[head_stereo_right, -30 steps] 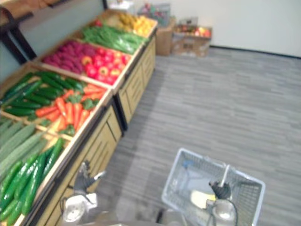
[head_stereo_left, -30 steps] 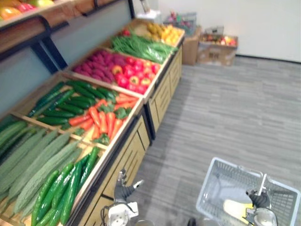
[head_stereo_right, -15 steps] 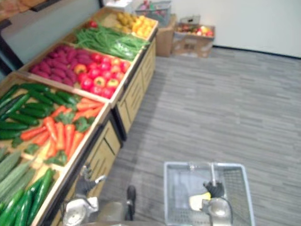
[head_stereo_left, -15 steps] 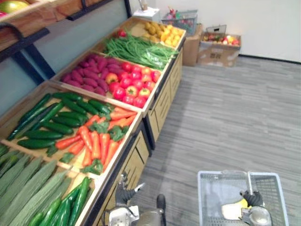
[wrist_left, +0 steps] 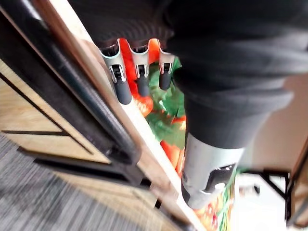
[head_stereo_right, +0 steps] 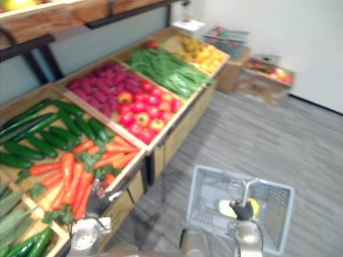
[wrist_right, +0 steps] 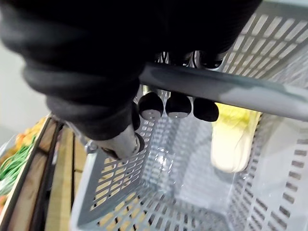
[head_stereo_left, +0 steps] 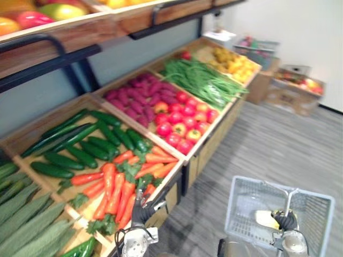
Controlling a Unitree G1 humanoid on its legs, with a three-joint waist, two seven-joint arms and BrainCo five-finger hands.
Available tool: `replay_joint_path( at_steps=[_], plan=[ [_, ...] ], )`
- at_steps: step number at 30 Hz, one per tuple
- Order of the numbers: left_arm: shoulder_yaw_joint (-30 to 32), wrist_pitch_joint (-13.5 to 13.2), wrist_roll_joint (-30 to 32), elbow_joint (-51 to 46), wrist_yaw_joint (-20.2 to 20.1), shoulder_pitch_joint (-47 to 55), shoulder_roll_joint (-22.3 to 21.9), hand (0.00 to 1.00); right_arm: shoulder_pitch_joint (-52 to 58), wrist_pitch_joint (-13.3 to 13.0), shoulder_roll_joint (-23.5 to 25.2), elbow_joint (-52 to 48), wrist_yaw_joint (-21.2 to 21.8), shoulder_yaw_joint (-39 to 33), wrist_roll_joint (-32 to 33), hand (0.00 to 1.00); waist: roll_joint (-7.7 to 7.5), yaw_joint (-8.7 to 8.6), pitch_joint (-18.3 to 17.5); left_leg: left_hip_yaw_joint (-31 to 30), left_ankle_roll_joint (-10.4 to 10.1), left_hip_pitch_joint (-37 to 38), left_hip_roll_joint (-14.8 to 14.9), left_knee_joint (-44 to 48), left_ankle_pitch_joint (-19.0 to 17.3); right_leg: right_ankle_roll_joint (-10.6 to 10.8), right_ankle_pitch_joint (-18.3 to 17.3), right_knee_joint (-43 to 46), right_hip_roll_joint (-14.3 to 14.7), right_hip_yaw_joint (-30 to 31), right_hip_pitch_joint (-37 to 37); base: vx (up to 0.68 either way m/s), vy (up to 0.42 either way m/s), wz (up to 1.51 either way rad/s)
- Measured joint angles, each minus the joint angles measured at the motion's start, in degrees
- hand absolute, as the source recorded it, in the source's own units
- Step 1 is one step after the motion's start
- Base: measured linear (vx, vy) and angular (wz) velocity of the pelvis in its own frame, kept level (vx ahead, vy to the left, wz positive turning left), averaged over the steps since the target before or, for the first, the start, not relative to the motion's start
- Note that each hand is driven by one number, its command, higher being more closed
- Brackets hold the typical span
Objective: Pick vegetable in the basket
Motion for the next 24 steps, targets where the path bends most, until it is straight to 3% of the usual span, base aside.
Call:
replay_joint_path(
  at_steps=[3,4,5,6,7,9,10,11,12,13,15,16,19,24],
  plan=[
    [0.1,-0.2,0.4,-1.1,0.6,-0.7,-0.1,0.00,2.3,0.1,0.8,-1.8,-0.1,-0.2,0.0,1.00,-0.37,0.55,-0.5,-7.7,-3.9,-3.5,0.4,6.6,-5.3,0.3,0.9,-9.8,0.8,12.1,1.9,0.21,-0.474,1.74],
    [0.1,-0.3,0.9,-2.3,1.1,-0.9,0.2,0.00,3.8,0.1,1.8,-2.3,-0.2,-0.4,0.0,1.00,-1.47,1.00,-1.1,-10.9,-6.3,-5.0,0.4,9.1,-8.3,1.4,1.5,-10.3,0.2,14.5,3.7,0.17,-0.592,1.83],
    [0.2,-0.5,1.7,-2.4,1.3,-1.8,-0.2,0.00,4.8,0.6,2.3,-2.2,-0.2,-0.7,0.0,1.00,-1.39,1.95,-1.3,-14.3,-8.7,-5.6,1.4,10.4,-10.2,8.8,-3.1,-9.0,-0.2,11.8,4.5,0.14,-0.610,1.82],
    [0.0,-0.2,1.7,-2.3,1.4,-1.8,-1.1,0.00,4.7,1.2,1.9,-2.1,-0.3,-1.2,0.0,1.00,0.01,1.85,-1.2,-16.3,-9.3,-6.1,3.1,10.6,-10.5,7.0,-4.0,-7.9,1.1,8.4,4.9,0.02,-0.459,1.67],
    [-0.5,0.0,2.1,-2.4,1.3,-1.2,-2.6,0.00,5.0,1.7,1.8,-2.1,-1.0,-1.8,0.1,1.00,2.27,1.69,-2.3,-16.9,-10.6,-6.7,6.4,9.1,-8.3,5.3,-5.0,-7.0,2.3,3.7,5.4,0.00,-0.621,1.52],
    [-1.4,0.2,2.4,-2.6,2.0,0.5,-4.8,0.00,4.3,1.9,1.8,-2.1,-1.6,-1.6,0.5,1.00,3.37,2.44,-2.9,-16.5,-12.5,-7.9,10.8,2.8,-0.7,2.7,-6.0,-5.8,3.0,-3.0,5.8,-0.01,-0.582,1.41],
    [-1.6,0.2,2.4,-2.6,2.0,0.6,-4.9,0.00,4.3,1.9,1.8,-2.1,-1.7,-1.6,0.6,1.00,3.40,2.51,-2.9,-16.0,-12.4,-8.3,11.4,1.9,0.3,2.4,-6.0,-5.8,3.0,-4.0,5.8,-0.02,-0.367,1.33],
    [-2.1,0.5,2.5,-2.6,2.0,0.5,-5.2,0.00,4.1,1.9,1.9,-2.1,-1.7,-1.7,0.7,1.00,3.39,2.42,-2.9,-12.1,-11.9,-9.8,13.2,-1.1,4.7,1.0,-6.0,-6.6,2.7,-7.9,6.3,-0.06,-0.415,1.40],
    [-2.0,1.1,2.5,-2.6,2.2,0.5,-5.2,0.00,3.5,1.8,1.9,-2.2,-1.8,-1.7,1.2,1.00,3.17,1.88,-2.7,-4.4,-10.2,-11.3,14.7,-2.7,8.6,-0.3,-5.6,-7.6,2.2,-11.7,7.2,-0.07,-0.488,1.49],
    [-1.8,1.3,2.5,-2.6,2.4,0.6,-5.3,0.00,3.0,1.8,2.0,-2.2,-1.8,-1.8,1.3,1.00,3.15,1.66,-2.7,0.8,-8.9,-12.0,15.6,-2.4,9.5,-0.8,-5.4,-8.0,2.1,-12.9,7.5,-0.09,-0.418,1.12],
    [-1.4,1.5,2.4,-2.6,2.5,1.0,-5.1,0.00,1.3,1.7,2.0,-1.9,-2.0,-2.2,2.4,1.00,2.84,1.28,-2.7,20.4,-7.5,-11.3,18.0,-1.8,10.0,-2.1,-4.4,-10.3,0.7,-16.9,8.7,-0.10,-0.215,0.90],
    [-1.4,1.5,2.4,-2.6,2.5,0.9,-5.1,0.00,1.1,1.7,2.1,-1.7,-2.2,-2.4,2.4,1.00,2.71,1.14,-2.7,23.5,-7.5,-10.9,17.9,-1.6,9.9,-2.2,-4.1,-11.1,0.3,-18.0,9.0,-0.10,-0.098,0.92],
    [-0.7,1.2,2.5,1.1,2.4,0.7,-4.0,0.00,-1.6,1.2,2.0,4.2,-2.3,-3.3,2.8,1.00,2.14,0.91,-2.6,26.1,-8.8,-8.5,15.0,-7.7,11.5,-1.1,-1.9,-14.3,-0.5,-19.3,9.2,-0.07,-0.001,0.43],
    [0.6,1.3,2.6,5.4,2.4,1.2,-1.7,0.00,-3.0,1.1,2.8,8.8,-2.0,-3.6,3.4,1.00,2.19,-0.11,-2.6,26.2,-8.6,-6.6,12.3,-13.7,14.8,1.0,2.7,-21.4,-1.0,-19.6,11.5,-0.04,0.115,0.09]
  ],
)
